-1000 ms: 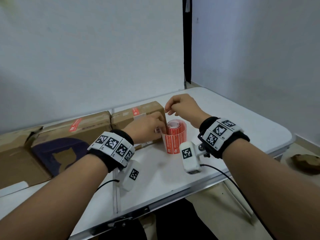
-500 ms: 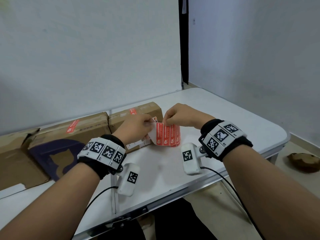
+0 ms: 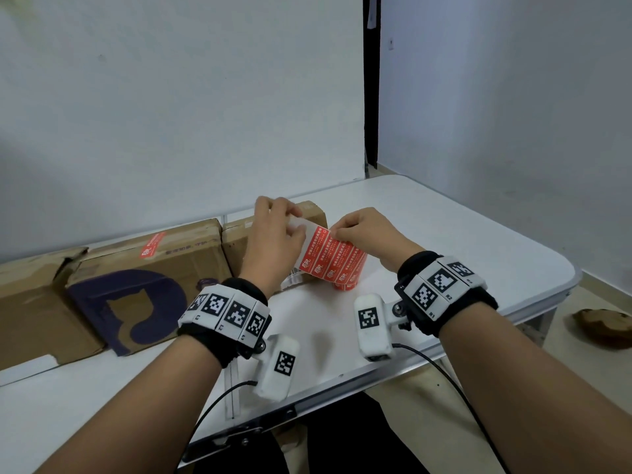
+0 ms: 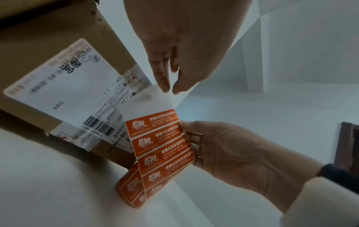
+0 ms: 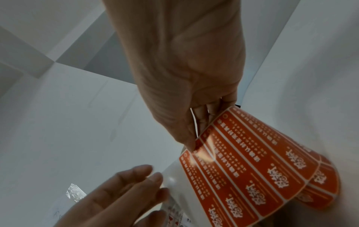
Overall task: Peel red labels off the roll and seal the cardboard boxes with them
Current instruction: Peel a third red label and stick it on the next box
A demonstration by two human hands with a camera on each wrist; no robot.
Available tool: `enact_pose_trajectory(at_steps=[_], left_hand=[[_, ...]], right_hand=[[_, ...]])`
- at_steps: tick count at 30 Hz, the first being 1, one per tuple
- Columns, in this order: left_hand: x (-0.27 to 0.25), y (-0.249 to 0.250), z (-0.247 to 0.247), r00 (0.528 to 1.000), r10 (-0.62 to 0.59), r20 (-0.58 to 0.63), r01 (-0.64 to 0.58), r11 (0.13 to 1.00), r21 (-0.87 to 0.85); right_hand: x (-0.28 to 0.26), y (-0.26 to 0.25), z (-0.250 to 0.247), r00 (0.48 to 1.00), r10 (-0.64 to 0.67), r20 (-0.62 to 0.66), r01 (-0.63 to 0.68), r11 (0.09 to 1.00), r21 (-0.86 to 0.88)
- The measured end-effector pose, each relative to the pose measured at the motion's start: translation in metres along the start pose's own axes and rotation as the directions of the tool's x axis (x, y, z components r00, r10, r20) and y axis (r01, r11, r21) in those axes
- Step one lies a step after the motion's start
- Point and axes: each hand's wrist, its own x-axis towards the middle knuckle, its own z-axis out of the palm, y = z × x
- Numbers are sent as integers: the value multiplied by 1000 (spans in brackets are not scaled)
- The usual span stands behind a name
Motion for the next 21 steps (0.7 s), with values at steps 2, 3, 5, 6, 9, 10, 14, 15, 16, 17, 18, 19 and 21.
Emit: enact_pose_trajectory(at_steps=[2, 3, 5, 6, 9, 10, 14, 15, 16, 17, 18, 19, 21], left_hand=[[1, 1, 3, 993, -51, 107, 52, 999, -12], [2, 1, 6, 987, -62, 148, 64, 998, -8], [4, 2, 12, 980, -81, 180, 79, 997, 16], [4, 2, 14, 979, -88, 182, 85, 996, 23], [7, 2, 20, 976, -117, 186, 115, 993, 20], [7, 2, 21, 976, -119, 185, 119, 993, 11], [7, 2, 23, 978, -119, 172, 119, 993, 6], [7, 1, 24, 979, -118, 169, 119, 993, 5], [6, 1, 24, 979, -122, 166, 124, 992, -1], [6, 1, 24, 978, -129, 163, 132, 991, -10], [6, 1, 24, 978, -136, 160, 141, 990, -20], [5, 1, 24, 977, -142, 158, 148, 989, -27], [5, 2, 24, 976, -152, 158, 159, 987, -28]], right_hand=[[0, 1, 1, 1000, 3, -18, -2, 1000, 23], [0, 0, 2, 1000, 3, -22, -2, 999, 34], [-1, 0, 3, 1000, 2, -29, 0, 999, 48], [-1, 0, 3, 999, 2, -35, 0, 999, 54], [-2, 0, 5, 999, 8, -50, -5, 998, 61], [-2, 0, 5, 999, 10, -52, -7, 998, 62], [-3, -1, 4, 999, 16, -44, -14, 998, 57], [-3, -2, 4, 999, 15, -42, -13, 999, 53], [-4, -2, 4, 999, 14, -42, -12, 999, 48], [-4, -3, 5, 999, 11, -44, -9, 999, 43], [-4, -3, 5, 999, 10, -48, -8, 999, 39], [-4, -3, 5, 999, 8, -52, -6, 999, 34], [-4, -4, 5, 998, 4, -58, -2, 1000, 26]])
